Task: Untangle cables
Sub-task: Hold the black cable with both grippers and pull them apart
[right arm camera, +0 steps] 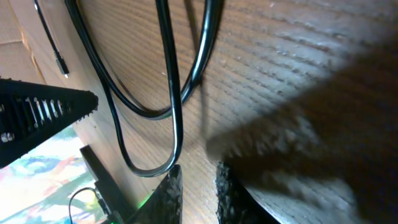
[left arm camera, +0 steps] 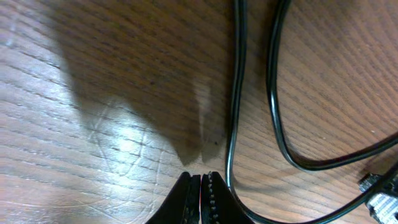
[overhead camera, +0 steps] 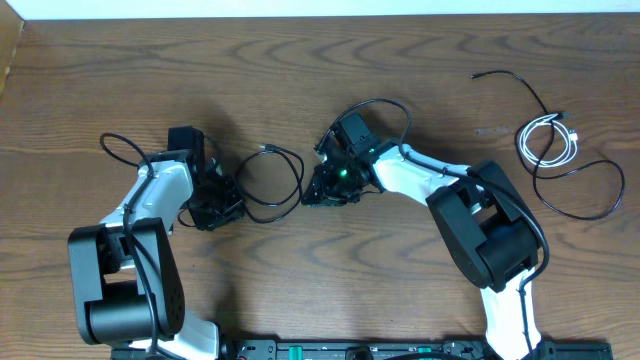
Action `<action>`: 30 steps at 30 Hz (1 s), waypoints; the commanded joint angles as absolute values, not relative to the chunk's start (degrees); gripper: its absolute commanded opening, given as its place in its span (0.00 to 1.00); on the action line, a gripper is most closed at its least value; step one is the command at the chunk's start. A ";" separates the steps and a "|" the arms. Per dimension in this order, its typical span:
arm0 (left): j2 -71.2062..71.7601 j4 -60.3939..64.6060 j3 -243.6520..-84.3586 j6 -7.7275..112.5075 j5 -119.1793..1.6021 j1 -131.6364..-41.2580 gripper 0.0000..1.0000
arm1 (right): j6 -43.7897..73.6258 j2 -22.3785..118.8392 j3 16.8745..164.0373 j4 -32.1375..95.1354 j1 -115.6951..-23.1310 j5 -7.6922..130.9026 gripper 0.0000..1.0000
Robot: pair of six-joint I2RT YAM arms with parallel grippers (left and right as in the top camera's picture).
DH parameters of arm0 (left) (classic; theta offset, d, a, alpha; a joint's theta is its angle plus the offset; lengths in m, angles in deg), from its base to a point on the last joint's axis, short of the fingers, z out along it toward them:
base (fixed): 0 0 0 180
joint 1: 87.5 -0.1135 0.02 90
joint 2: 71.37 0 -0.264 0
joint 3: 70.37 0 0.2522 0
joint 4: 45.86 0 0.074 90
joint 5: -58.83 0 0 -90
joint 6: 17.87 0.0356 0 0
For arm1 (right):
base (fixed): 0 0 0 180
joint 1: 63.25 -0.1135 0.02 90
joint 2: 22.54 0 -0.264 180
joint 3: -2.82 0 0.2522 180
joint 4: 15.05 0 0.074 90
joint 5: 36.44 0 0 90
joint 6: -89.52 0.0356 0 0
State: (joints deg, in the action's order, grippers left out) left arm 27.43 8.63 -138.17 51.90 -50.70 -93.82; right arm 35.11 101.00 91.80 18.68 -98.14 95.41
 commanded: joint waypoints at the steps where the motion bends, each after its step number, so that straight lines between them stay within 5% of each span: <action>1: 27.74 9.05 -139.11 51.22 -49.32 -93.91 0.09 | 35.66 101.99 90.36 20.54 -98.34 92.11 0.28; 5: 27.74 9.02 -138.94 51.24 -49.30 -93.91 0.09 | 32.56 101.97 90.36 17.04 -98.32 100.02 0.27; 10: 27.78 8.00 -137.56 51.22 -49.28 -93.91 0.09 | 31.99 101.99 89.85 14.11 -98.17 103.65 0.57; 25: 27.85 4.28 -134.59 48.40 -49.32 -93.91 0.09 | 35.38 102.07 76.78 -10.13 -97.93 108.70 0.58; 29: 27.85 4.70 -134.59 48.40 -49.35 -93.91 0.09 | 36.97 102.07 76.78 -9.93 -98.17 102.71 0.45; 30: 27.85 4.74 -134.59 48.40 -49.35 -93.91 0.09 | 38.04 102.07 76.78 -9.67 -98.25 100.96 0.53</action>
